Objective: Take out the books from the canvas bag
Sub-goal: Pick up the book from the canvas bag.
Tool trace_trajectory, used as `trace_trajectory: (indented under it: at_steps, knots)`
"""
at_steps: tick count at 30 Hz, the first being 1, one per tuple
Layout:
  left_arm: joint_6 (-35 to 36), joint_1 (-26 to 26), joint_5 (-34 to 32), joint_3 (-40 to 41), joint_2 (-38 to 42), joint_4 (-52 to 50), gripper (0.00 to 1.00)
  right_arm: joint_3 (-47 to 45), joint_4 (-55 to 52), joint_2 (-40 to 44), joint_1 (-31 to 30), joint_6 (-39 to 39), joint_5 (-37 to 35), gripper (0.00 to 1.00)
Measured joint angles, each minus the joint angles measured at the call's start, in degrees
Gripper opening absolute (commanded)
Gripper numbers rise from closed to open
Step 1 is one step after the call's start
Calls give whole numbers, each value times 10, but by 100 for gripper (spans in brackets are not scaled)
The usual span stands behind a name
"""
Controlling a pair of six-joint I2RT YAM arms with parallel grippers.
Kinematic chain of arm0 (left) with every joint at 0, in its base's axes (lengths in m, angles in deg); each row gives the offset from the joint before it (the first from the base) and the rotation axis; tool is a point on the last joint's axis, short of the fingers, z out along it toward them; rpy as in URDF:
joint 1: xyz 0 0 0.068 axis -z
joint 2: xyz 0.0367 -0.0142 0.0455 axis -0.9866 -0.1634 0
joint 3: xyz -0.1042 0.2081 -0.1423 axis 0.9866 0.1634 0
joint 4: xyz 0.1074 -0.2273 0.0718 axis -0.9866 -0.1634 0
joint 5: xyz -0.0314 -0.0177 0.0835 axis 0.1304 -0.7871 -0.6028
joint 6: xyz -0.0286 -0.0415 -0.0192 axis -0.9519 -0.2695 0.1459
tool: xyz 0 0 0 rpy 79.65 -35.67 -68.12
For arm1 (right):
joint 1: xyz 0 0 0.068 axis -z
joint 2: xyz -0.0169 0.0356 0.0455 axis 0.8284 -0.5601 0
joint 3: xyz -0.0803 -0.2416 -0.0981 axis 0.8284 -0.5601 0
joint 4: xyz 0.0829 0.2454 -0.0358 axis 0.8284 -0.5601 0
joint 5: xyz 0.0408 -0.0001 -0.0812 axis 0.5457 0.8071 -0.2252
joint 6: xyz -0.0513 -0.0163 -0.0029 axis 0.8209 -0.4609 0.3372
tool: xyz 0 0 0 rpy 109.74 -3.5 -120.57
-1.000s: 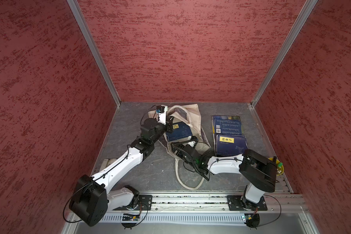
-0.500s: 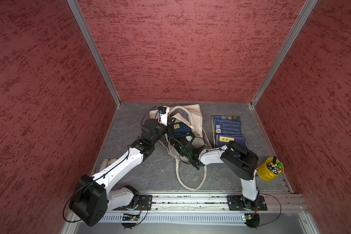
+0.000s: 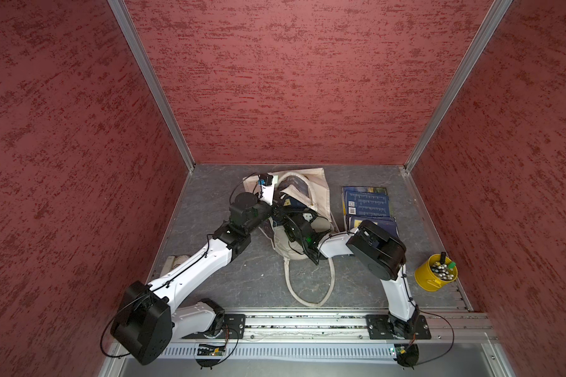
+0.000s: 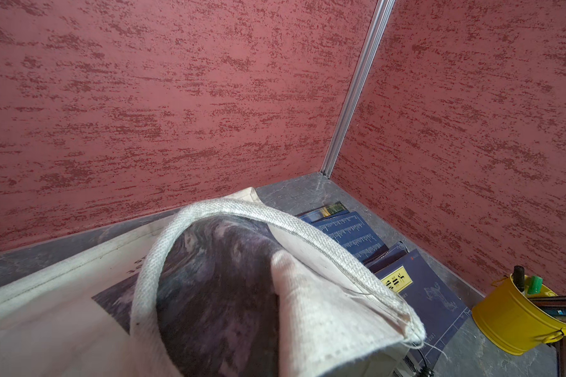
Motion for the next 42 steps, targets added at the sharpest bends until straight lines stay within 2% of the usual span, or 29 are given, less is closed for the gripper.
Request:
trace_trajectory:
  at_steps: [10, 14, 24, 33, 36, 40, 42]
  knots:
    - [2, 1, 9, 0, 0, -4, 0, 5, 123, -52, 22, 7, -8, 89]
    - [2, 2, 13, 0, 0, -6, 0, 26, 116, -60, 32, 28, -8, 90]
    - [2, 5, 21, 0, -1, -21, 0, 38, 124, -65, 59, 70, -7, 79]
    - [2, 7, 24, 0, -1, -23, 0, 55, 129, -75, 64, 70, 0, 55]
    - [2, 7, 24, 0, -1, -23, 0, 53, 130, -84, 64, 64, 6, 40]
    - [2, 7, 22, 0, -1, -23, 0, 46, 129, -85, 64, 67, 17, 27]
    - [2, 7, 18, 0, -1, -22, 0, 42, 124, -82, 64, 75, 23, 17]
